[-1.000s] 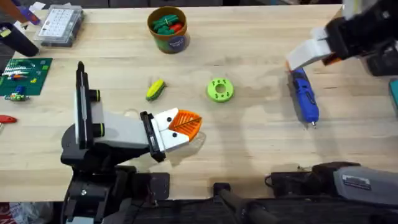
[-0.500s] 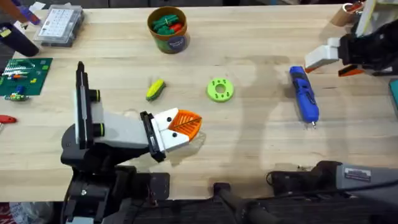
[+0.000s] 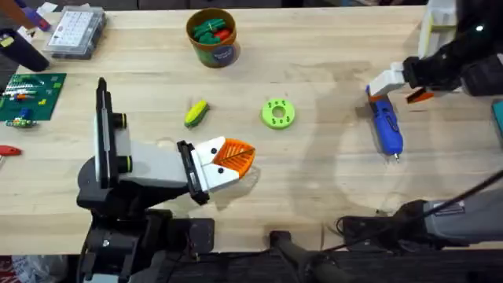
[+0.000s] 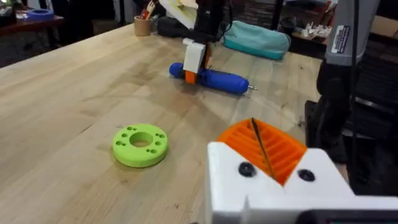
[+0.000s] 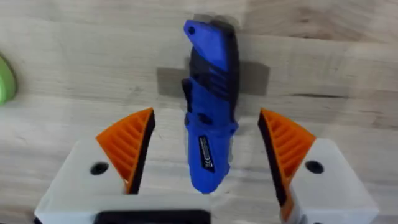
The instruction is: Pick up the gripper from the table and insert it into the empty holder that is missing its gripper. Then pick up a screw, insert it into the mounting hole, and use the screwdriver to tighten it. Finally, clean up the table by picking up the vegetable and placing it into the bucket.
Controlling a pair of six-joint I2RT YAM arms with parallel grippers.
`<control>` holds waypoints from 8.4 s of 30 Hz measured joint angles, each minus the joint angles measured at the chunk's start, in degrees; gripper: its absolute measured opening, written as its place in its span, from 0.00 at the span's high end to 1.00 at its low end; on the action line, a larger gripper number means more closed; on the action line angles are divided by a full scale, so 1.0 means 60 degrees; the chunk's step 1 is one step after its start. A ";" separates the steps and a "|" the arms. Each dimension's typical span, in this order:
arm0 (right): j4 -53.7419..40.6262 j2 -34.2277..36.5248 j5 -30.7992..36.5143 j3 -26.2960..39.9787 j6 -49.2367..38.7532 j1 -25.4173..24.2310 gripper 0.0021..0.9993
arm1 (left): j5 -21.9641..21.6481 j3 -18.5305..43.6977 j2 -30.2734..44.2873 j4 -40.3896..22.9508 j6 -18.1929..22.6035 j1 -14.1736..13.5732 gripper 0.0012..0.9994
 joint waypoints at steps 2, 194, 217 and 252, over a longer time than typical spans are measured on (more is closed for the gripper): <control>0.0004 0.0190 -0.0001 -0.0001 -0.0105 0.0131 0.00 | 0.0000 0.0000 -0.0001 0.0000 0.0000 0.0000 1.00; 2.1382 -0.2916 -0.9225 -0.3643 0.7262 0.7697 0.98 | 0.0219 0.0007 -0.0001 -0.0098 0.0000 0.0000 1.00; 2.1268 -0.2707 -0.9250 -0.3763 0.7289 0.8250 0.98 | 0.0219 0.0007 -0.0001 -0.0098 0.0000 0.0000 1.00; 2.1635 -0.2445 -0.9413 -0.4301 0.7147 0.8633 0.98 | 0.0219 0.0007 -0.0001 -0.0098 0.0000 0.0000 1.00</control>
